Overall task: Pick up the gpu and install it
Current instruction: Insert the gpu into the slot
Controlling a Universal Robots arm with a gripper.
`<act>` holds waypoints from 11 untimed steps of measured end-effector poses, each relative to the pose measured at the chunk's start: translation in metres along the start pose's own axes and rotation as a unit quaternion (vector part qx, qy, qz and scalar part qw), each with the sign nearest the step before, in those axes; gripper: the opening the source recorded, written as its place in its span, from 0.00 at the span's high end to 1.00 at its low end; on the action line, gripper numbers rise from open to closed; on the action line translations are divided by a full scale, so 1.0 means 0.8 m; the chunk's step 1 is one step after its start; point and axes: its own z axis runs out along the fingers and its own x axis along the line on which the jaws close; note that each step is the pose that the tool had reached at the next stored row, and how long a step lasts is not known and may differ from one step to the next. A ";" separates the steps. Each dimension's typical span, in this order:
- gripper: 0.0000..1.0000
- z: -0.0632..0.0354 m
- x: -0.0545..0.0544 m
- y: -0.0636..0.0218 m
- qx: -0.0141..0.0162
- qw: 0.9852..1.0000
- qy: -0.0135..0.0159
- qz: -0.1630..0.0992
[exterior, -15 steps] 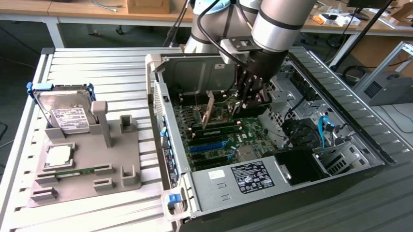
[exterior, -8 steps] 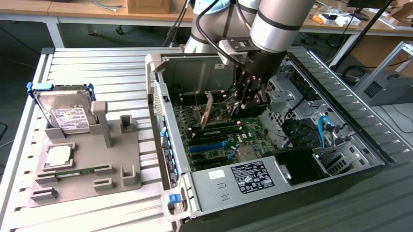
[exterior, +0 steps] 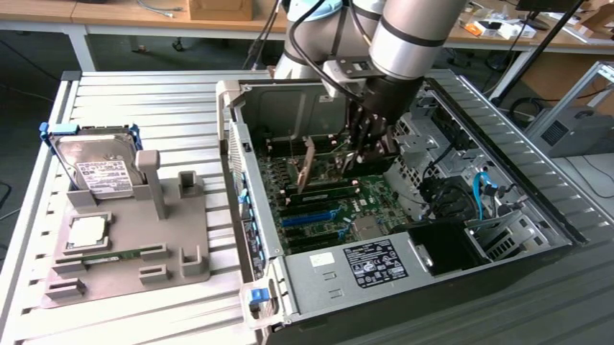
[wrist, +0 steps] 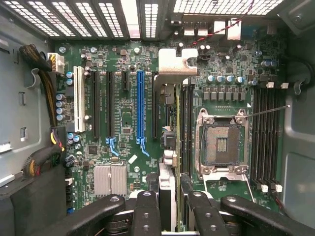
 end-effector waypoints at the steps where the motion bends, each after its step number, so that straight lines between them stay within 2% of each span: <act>1: 0.73 0.000 0.000 0.000 0.000 1.000 0.000 0.000; 11: 0.73 0.003 0.000 0.003 0.000 1.000 0.000 0.000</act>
